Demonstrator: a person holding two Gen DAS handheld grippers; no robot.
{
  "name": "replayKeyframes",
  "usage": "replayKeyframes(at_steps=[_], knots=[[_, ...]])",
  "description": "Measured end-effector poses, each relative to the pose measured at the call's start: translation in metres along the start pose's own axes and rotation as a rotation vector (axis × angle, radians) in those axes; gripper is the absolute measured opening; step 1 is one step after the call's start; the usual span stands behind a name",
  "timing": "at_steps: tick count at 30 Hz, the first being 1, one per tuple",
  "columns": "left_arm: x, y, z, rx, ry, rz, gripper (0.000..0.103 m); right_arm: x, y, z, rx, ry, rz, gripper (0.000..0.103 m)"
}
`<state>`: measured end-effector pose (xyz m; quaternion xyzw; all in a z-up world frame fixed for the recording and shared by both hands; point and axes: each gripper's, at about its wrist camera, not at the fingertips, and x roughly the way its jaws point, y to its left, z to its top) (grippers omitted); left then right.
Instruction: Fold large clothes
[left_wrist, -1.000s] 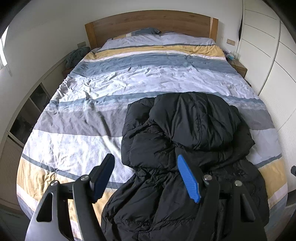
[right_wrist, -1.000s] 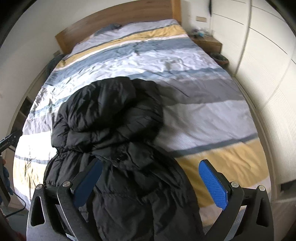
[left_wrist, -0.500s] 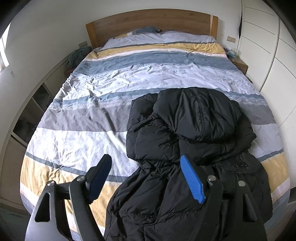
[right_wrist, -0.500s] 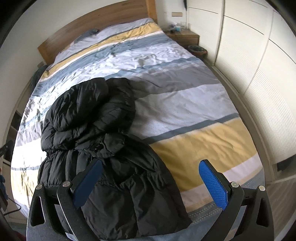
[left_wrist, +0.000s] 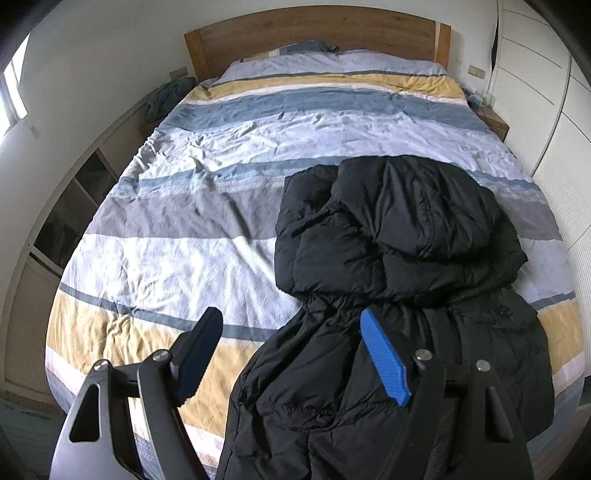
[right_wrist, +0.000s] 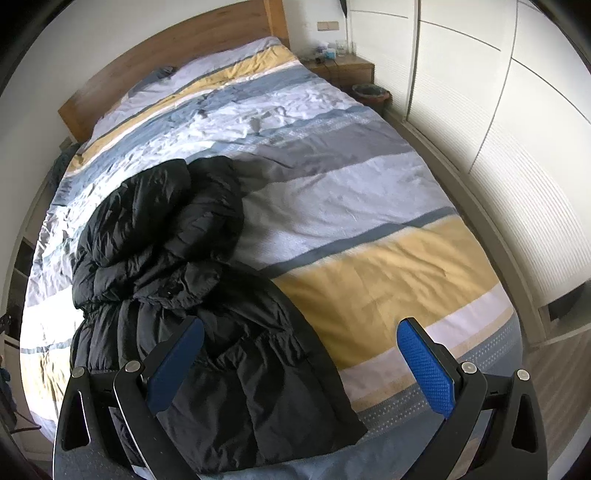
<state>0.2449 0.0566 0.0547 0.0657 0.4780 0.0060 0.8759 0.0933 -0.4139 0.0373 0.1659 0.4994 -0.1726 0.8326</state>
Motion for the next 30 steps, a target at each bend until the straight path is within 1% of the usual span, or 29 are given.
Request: replayKeyframes(at_steps=[4, 7, 13, 20, 22, 26, 30], knots=[[0.010, 0.016, -0.014, -0.031, 0.034, -0.008, 0.076, 0.003, -0.005, -0.006, 0.006, 0.015, -0.005, 0.102], [0.015, 0.030, -0.022, -0.057, 0.045, -0.011, 0.076, 0.006, -0.007, -0.009, 0.012, 0.022, -0.004, 0.102], [0.023, 0.064, -0.037, -0.141, 0.062, -0.007, 0.076, 0.012, -0.010, -0.016, 0.022, 0.037, 0.006, 0.102], [0.034, 0.088, -0.058, -0.192, 0.093, -0.026, 0.076, 0.028, -0.004, -0.031, -0.015, 0.096, 0.023, 0.102], [0.041, 0.089, -0.066, -0.182, 0.114, -0.021, 0.076, 0.032, -0.003, -0.035, -0.022, 0.112, 0.031, 0.102], [0.057, 0.092, -0.092, -0.186, 0.165, -0.038, 0.076, 0.047, -0.004, -0.048, -0.028, 0.158, 0.036, 0.102], [0.074, 0.096, -0.119, -0.230, 0.234, -0.049, 0.076, 0.062, -0.006, -0.063, -0.036, 0.203, 0.035, 0.102]])
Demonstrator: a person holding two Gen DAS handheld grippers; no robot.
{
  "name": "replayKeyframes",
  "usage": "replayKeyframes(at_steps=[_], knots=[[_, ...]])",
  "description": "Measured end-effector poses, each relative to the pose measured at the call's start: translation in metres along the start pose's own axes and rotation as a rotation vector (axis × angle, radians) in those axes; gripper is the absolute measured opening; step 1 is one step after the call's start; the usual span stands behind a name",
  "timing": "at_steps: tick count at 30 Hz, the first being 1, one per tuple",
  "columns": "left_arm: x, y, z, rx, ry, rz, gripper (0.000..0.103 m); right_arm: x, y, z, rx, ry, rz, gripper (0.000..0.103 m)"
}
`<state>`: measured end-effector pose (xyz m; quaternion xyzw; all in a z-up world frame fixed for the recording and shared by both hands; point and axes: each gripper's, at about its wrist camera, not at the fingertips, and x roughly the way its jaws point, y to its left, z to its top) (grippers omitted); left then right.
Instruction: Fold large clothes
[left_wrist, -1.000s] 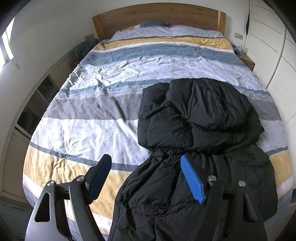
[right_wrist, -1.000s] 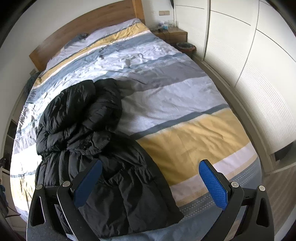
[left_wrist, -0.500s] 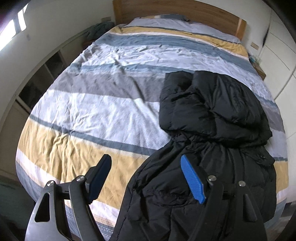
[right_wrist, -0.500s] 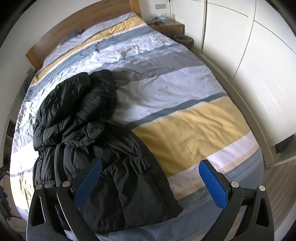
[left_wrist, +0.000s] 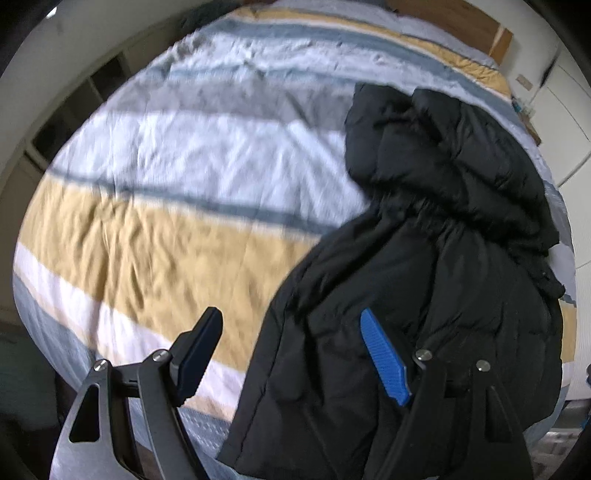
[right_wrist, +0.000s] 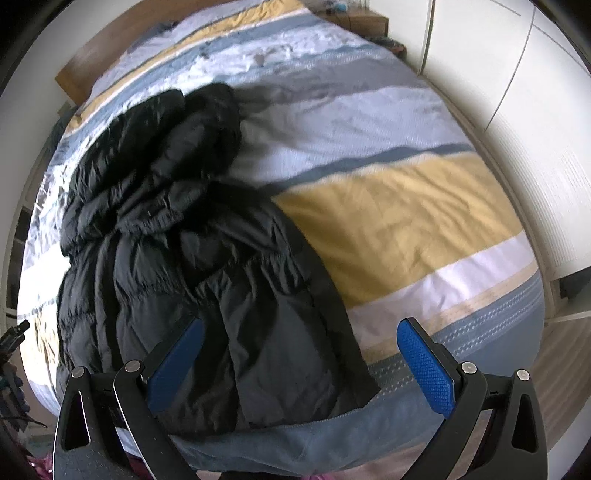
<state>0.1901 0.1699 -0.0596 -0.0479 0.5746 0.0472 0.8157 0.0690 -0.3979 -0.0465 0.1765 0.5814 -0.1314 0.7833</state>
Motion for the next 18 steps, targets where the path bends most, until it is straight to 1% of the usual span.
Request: replayKeyframes(at_steps=[4, 8, 11, 15, 18], knots=[[0.018, 0.013, -0.021, -0.049, 0.049, -0.011, 0.076, 0.015, -0.002, -0.007, -0.009, 0.044, 0.003, 0.102], [0.038, 0.031, -0.041, -0.086, 0.113, -0.009, 0.076, 0.035, -0.006, -0.012, -0.016, 0.099, -0.012, 0.102], [0.043, 0.049, -0.052, -0.123, 0.125, -0.029, 0.076, 0.046, -0.009, -0.016, -0.018, 0.137, -0.011, 0.102], [0.054, 0.062, -0.054, -0.134, 0.145, -0.096, 0.076, 0.056, -0.010, -0.019, -0.015, 0.181, 0.004, 0.102], [0.069, 0.064, -0.055, -0.144, 0.181, -0.205, 0.076, 0.062, -0.012, -0.021, -0.023, 0.208, 0.013, 0.102]])
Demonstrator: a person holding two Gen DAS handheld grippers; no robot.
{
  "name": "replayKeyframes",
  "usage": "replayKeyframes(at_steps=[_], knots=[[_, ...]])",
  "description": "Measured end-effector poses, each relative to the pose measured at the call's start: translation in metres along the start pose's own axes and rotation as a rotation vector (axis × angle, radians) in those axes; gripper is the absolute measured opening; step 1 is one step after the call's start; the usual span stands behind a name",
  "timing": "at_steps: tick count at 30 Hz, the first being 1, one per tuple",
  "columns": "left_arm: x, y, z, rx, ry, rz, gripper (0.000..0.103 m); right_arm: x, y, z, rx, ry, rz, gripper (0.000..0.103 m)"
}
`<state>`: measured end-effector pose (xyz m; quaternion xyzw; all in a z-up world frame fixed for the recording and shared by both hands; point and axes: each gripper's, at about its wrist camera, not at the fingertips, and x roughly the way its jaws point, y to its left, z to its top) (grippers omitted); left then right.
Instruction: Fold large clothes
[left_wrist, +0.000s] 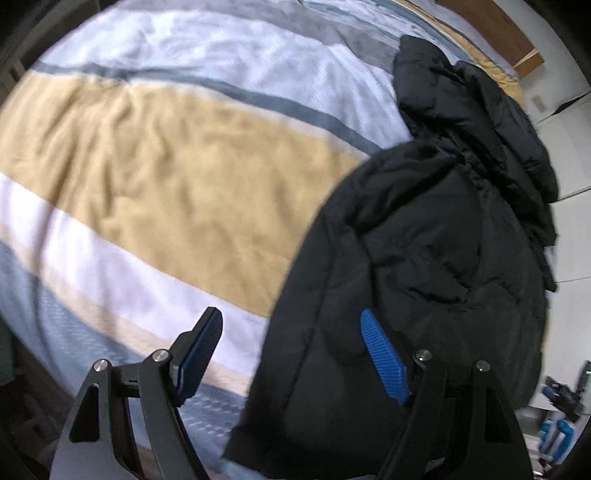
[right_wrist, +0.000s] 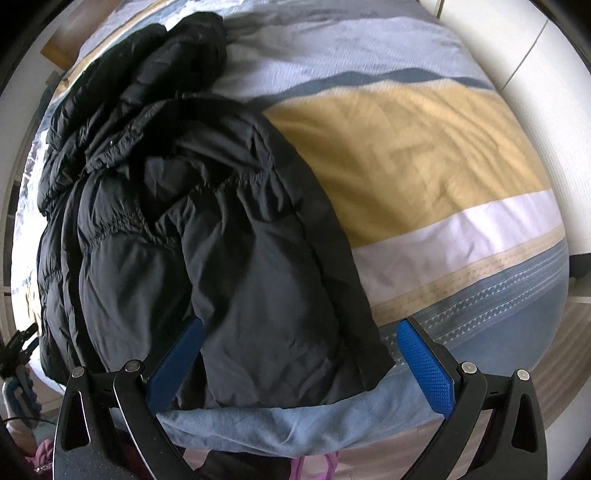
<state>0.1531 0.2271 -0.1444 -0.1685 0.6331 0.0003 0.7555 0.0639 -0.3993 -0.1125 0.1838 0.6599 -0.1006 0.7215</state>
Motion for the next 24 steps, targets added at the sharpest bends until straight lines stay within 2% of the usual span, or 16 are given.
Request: replayKeyframes(at_steps=[3, 7, 9, 12, 20, 22, 24], knots=[[0.018, 0.000, -0.004, 0.011, 0.063, -0.087, 0.076, 0.006, -0.004, 0.000, -0.002, 0.029, 0.007, 0.102], [0.042, 0.001, -0.021, 0.015, 0.159, -0.138, 0.077, 0.023, -0.014, 0.001, 0.003, 0.065, 0.019, 0.102], [0.047, 0.003, -0.028, -0.007, 0.171, -0.149, 0.077, 0.037, -0.020, 0.002, 0.006, 0.092, 0.038, 0.102], [0.048, 0.005, -0.033, -0.042, 0.173, -0.147, 0.077, 0.058, -0.025, 0.003, 0.009, 0.119, 0.063, 0.102], [0.054, -0.010, -0.050, -0.063, 0.211, -0.069, 0.077, 0.091, -0.027, 0.000, 0.029, 0.167, 0.120, 0.102], [0.056, -0.012, -0.051, -0.082, 0.222, -0.062, 0.077, 0.095, -0.026, -0.002, 0.033, 0.194, 0.142, 0.096], [0.056, -0.015, -0.052, -0.081, 0.229, -0.058, 0.076, 0.096, -0.024, -0.001, 0.039, 0.211, 0.167, 0.079]])
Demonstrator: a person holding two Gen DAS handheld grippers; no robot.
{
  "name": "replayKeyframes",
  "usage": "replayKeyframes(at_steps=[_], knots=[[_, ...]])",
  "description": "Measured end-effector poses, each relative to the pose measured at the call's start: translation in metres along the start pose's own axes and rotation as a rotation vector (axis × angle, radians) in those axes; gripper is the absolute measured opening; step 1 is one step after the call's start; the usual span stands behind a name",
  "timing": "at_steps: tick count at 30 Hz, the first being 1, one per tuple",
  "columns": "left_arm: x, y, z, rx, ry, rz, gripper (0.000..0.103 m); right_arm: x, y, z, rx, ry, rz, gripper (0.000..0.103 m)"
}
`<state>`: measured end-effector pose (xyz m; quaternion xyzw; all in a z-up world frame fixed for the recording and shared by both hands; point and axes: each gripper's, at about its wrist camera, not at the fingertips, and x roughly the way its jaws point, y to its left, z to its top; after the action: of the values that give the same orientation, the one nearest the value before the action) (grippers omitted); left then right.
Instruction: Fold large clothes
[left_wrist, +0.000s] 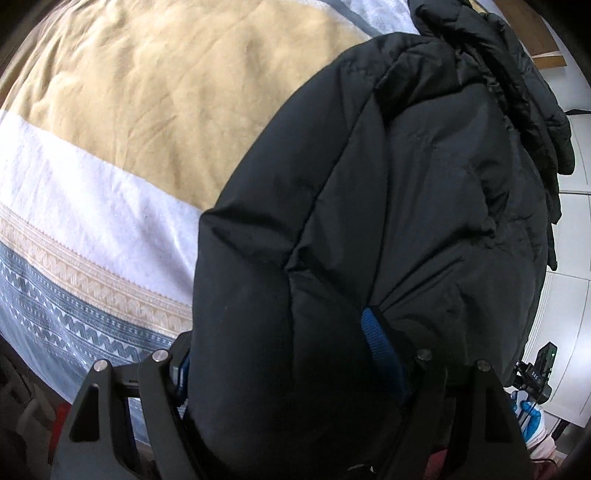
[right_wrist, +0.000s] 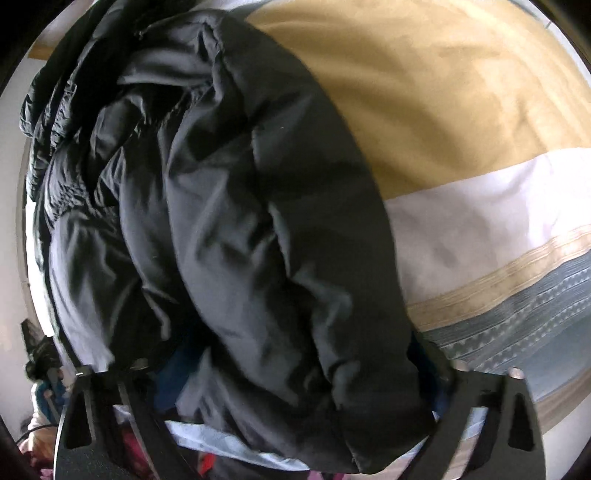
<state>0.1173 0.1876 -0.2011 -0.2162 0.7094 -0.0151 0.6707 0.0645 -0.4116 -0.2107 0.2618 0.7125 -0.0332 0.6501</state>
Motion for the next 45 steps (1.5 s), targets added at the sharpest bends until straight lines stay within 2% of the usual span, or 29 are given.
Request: replayKeyframes(at_steps=[5, 8, 9, 12, 13, 16, 20, 22, 27, 34, 36, 42, 45], knots=[[-0.002, -0.007, -0.009, -0.015, 0.001, -0.010, 0.074, -0.005, 0.013, -0.001, -0.029, 0.030, 0.030, 0.049], [-0.007, -0.012, -0.012, -0.039, -0.006, -0.057, 0.060, -0.009, 0.024, -0.002, -0.053, 0.036, 0.046, 0.030], [-0.009, -0.012, -0.015, -0.045, -0.009, -0.076, 0.051, -0.011, 0.029, -0.002, -0.067, 0.037, 0.049, 0.024], [-0.016, -0.014, -0.021, -0.055, -0.023, -0.119, 0.028, -0.017, 0.044, -0.004, -0.115, 0.046, 0.052, 0.016], [-0.019, -0.016, -0.022, -0.063, -0.028, -0.133, 0.022, -0.018, 0.047, -0.004, -0.126, 0.045, 0.052, 0.015], [-0.034, -0.020, -0.024, -0.085, -0.040, -0.163, 0.014, -0.029, 0.059, -0.001, -0.150, 0.028, 0.052, 0.013], [-0.056, -0.024, -0.024, -0.053, -0.054, -0.210, 0.011, -0.050, 0.071, 0.003, -0.160, -0.021, 0.090, 0.012], [-0.070, -0.027, -0.020, -0.040, -0.071, -0.266, 0.010, -0.063, 0.072, 0.006, -0.149, -0.057, 0.123, 0.011], [-0.112, -0.035, -0.009, -0.012, -0.129, -0.309, 0.009, -0.107, 0.072, 0.027, -0.122, -0.177, 0.204, 0.010], [-0.161, -0.050, 0.048, -0.023, -0.253, -0.381, 0.009, -0.169, 0.073, 0.058, -0.100, -0.346, 0.297, 0.010], [-0.178, -0.057, 0.066, -0.010, -0.297, -0.414, 0.009, -0.181, 0.087, 0.070, -0.099, -0.394, 0.314, 0.010], [-0.225, -0.099, 0.126, 0.025, -0.401, -0.522, 0.009, -0.225, 0.095, 0.112, -0.042, -0.535, 0.407, 0.010], [-0.244, -0.121, 0.160, 0.039, -0.436, -0.553, 0.009, -0.245, 0.099, 0.141, 0.007, -0.589, 0.423, 0.010]])
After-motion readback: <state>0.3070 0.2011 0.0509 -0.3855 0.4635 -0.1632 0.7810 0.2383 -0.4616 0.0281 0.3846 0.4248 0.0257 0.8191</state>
